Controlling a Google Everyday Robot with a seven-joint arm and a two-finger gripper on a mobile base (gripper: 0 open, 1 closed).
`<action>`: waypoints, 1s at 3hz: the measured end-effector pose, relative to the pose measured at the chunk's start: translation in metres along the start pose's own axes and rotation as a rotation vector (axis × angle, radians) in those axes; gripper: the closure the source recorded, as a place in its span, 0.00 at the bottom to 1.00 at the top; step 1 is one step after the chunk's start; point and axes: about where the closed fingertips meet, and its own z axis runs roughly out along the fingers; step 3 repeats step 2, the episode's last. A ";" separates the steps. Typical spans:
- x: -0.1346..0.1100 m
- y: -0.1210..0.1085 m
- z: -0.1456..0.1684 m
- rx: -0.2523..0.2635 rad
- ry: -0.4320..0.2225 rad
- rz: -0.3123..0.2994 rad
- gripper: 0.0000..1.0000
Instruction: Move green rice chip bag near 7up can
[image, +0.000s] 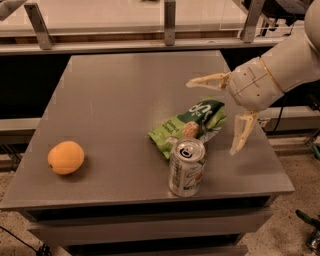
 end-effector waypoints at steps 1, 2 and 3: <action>0.007 -0.001 -0.033 0.046 0.076 0.023 0.00; 0.007 -0.001 -0.033 0.046 0.076 0.023 0.00; 0.007 -0.001 -0.033 0.046 0.076 0.023 0.00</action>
Offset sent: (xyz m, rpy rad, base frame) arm 0.0012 -0.0173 0.0152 -0.0161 -0.0324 -0.0520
